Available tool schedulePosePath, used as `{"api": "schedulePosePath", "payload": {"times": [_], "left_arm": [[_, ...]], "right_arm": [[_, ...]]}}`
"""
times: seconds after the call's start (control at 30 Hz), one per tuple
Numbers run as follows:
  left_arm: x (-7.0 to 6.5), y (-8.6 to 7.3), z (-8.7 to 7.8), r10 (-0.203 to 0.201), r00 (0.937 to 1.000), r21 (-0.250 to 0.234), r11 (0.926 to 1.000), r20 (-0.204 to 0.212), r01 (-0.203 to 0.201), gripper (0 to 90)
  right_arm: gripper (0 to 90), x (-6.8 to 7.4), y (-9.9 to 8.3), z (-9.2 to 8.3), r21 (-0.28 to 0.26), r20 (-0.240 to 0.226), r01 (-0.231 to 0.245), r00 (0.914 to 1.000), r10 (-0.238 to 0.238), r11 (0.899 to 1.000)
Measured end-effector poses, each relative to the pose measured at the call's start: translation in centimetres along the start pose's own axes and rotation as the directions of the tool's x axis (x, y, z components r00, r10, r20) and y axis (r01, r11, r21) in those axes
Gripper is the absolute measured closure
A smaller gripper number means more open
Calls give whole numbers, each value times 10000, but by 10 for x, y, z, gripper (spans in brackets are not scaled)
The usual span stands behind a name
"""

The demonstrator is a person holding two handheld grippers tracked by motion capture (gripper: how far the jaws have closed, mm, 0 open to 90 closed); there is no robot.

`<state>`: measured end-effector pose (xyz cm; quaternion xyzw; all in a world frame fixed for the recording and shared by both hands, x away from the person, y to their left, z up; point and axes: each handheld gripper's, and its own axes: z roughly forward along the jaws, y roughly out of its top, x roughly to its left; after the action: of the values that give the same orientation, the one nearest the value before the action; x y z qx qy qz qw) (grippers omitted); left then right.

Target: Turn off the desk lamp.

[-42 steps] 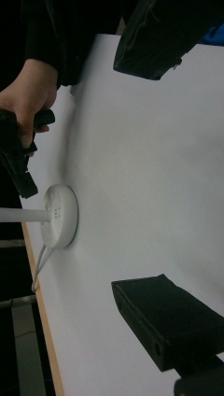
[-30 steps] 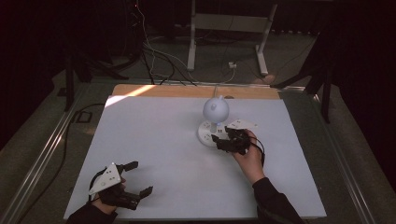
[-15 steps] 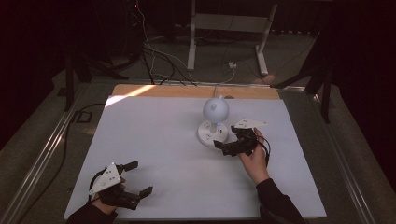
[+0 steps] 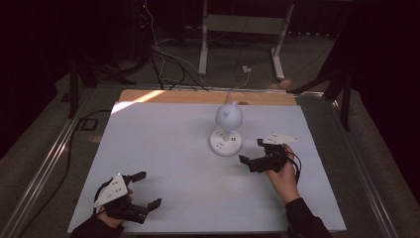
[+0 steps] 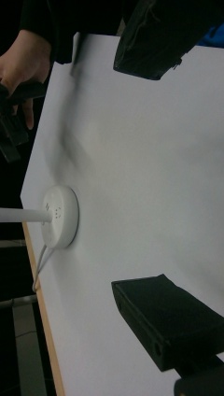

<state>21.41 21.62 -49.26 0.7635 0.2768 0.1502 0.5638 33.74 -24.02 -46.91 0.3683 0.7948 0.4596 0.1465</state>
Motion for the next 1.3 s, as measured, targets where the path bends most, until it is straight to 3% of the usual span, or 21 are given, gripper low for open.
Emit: {"api": "schedulePosePath", "payload": {"times": [0.47, 0.63, 1.0, 1.3], "left_arm": [[0, 0, 0, 9, 10000, 21, 10000, -10, -9, 4], [-1, 0, 1, 20, 10000, 43, 10000, 13, -20, 4], [-1, 0, 1, 10, 10000, 32, 10000, 6, -10, 4], [-1, 0, 1, 26, 10000, 40, 10000, -5, -26, 4]], "right_arm": [[0, -4, -36, -41, 203, 495, -184, 9986, 174, 9996], [0, -3, -52, -49, 520, 667, -13, 9978, -22, 9986], [0, -1, -82, -68, 829, 621, -264, 9978, 212, 9962], [0, 1, -99, -80, 1025, 839, -393, 9960, 308, 9940]]}}
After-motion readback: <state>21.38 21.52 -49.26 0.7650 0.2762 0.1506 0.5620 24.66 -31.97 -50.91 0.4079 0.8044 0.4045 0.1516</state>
